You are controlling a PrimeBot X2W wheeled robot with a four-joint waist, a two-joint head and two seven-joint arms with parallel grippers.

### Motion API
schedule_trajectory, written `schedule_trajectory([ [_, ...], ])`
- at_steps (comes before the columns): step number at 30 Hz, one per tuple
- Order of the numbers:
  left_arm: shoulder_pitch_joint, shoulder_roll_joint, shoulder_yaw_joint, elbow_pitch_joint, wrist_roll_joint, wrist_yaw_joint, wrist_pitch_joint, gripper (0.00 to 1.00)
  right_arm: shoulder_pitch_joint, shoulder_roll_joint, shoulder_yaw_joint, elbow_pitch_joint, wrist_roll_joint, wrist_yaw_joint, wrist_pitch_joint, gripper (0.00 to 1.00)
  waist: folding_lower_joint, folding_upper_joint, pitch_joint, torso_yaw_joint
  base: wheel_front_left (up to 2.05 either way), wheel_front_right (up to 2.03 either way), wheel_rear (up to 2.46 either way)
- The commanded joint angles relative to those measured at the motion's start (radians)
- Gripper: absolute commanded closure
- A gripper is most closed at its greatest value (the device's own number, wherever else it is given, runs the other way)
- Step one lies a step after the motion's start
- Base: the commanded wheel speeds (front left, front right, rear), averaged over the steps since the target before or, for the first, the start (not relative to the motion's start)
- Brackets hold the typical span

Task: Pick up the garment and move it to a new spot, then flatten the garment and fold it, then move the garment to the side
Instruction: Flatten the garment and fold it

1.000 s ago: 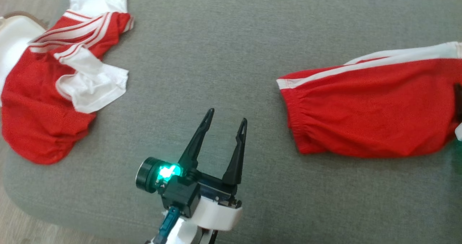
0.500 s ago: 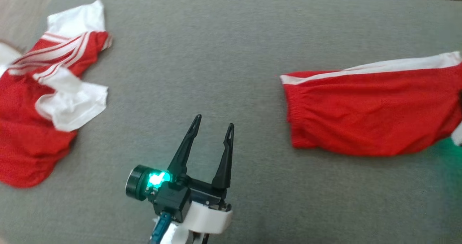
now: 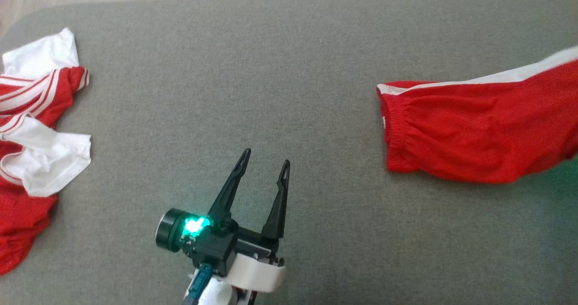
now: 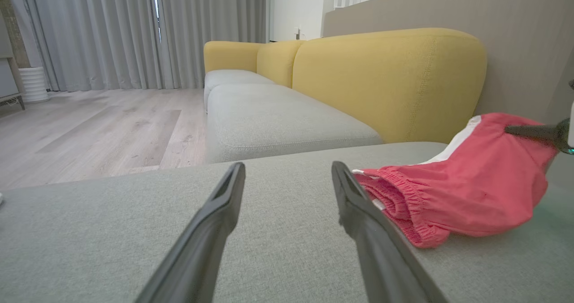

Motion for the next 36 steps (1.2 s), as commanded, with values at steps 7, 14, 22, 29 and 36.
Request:
schedule_trajectory([
  [7, 0.018, -0.009, 0.034, -0.006, 0.004, -0.012, -0.005, 0.00, 0.004, 0.094, 0.051, -0.203, -0.017, -0.002, -0.001, 1.00, -0.0001, 0.0000, -0.051, -0.010, 0.00, 0.00, 0.00],
  [14, 0.026, -0.017, 0.033, 0.001, -0.001, -0.022, -0.005, 0.00, 0.103, 0.207, 0.087, -0.401, -0.045, -0.002, 0.068, 1.00, -0.0001, 0.0000, -0.066, 0.015, 0.00, 0.00, 0.00],
  [22, 0.020, -0.023, 0.043, 0.001, 0.006, -0.026, -0.005, 0.00, 0.205, 0.367, 0.142, -0.540, -0.075, -0.002, 0.135, 0.98, -0.0001, 0.0000, -0.054, 0.037, 0.00, 0.00, 0.00],
  [29, 0.030, -0.027, 0.054, 0.006, 0.007, -0.024, -0.005, 0.00, 0.320, 0.417, 0.156, -0.608, -0.076, -0.002, 0.127, 0.00, -0.0001, 0.0000, -0.076, 0.042, 0.00, 0.00, 0.00],
  [36, 0.072, -0.026, 0.082, -0.002, 0.002, -0.017, -0.005, 0.00, 0.491, 0.398, 0.142, -0.718, -0.054, -0.002, 0.078, 0.00, -0.0001, 0.0000, -0.136, 0.029, 0.00, 0.00, 0.00],
])
